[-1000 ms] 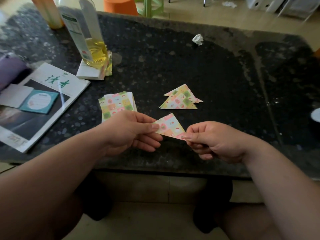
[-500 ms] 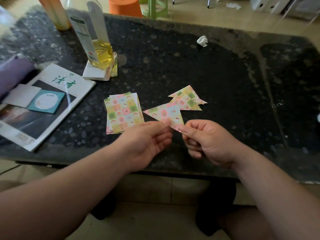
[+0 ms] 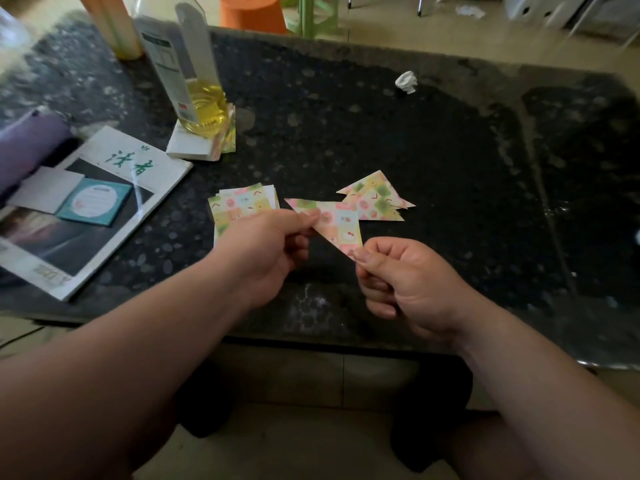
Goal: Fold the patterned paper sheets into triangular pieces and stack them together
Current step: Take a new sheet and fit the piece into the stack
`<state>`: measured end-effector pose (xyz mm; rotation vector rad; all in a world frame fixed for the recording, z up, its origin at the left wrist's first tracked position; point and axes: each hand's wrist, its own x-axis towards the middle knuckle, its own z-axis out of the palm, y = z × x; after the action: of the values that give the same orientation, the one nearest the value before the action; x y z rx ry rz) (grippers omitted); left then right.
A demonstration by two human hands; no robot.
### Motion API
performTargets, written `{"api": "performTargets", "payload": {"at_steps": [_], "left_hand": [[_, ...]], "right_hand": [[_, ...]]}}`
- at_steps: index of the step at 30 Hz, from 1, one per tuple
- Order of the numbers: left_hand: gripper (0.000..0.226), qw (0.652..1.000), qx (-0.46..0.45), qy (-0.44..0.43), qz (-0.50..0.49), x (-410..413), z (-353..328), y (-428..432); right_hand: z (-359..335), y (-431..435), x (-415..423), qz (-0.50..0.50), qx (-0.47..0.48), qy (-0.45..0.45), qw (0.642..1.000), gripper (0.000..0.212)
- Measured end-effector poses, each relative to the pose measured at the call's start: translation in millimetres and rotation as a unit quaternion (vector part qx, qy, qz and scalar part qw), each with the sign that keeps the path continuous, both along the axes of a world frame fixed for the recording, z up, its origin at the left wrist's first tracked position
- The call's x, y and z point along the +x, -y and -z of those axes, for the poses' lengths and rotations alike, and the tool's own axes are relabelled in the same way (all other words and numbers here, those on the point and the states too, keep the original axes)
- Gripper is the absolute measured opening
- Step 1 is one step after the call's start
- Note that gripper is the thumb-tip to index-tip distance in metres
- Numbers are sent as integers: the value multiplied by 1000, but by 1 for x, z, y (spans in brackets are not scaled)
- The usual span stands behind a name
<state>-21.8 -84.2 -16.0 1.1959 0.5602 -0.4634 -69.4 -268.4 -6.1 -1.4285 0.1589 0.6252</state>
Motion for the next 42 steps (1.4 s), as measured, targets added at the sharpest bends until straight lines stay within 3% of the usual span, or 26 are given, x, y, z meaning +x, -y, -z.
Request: {"api": "performTargets", "payload": {"at_steps": [6, 11, 19, 22, 30, 35, 38, 40, 42], "left_hand": [[5, 998, 44, -9, -39, 4, -3, -7], [41, 988, 113, 106, -1, -1, -7, -9], [44, 972, 142, 183, 42, -11, -12, -6], [39, 964, 156, 211, 49, -12, -13, -7], [42, 957, 199, 209, 20, -9, -11, -10], [38, 965, 197, 172, -1, -5, -13, -8], [45, 986, 116, 94, 76, -9, -13, -9], [44, 976, 107, 75, 175, -22, -11, -7], [28, 960, 105, 83, 248, -37, -12, -1]], "right_hand": [[-3, 0, -2, -23, -16, -6, 1000, 34], [-1, -1, -3, -51, -8, -38, 998, 33], [0, -7, -6, 13, 18, -24, 999, 20], [0, -7, -5, 18, 13, -32, 999, 24], [-4, -3, -5, -14, 39, -24, 999, 14], [-3, -3, -3, 21, 17, -13, 1000, 34], [1, -4, -2, 76, 13, -18, 997, 26], [2, -5, -1, 91, -1, -26, 996, 19], [3, -7, -1, 94, -8, -31, 995, 18]]}}
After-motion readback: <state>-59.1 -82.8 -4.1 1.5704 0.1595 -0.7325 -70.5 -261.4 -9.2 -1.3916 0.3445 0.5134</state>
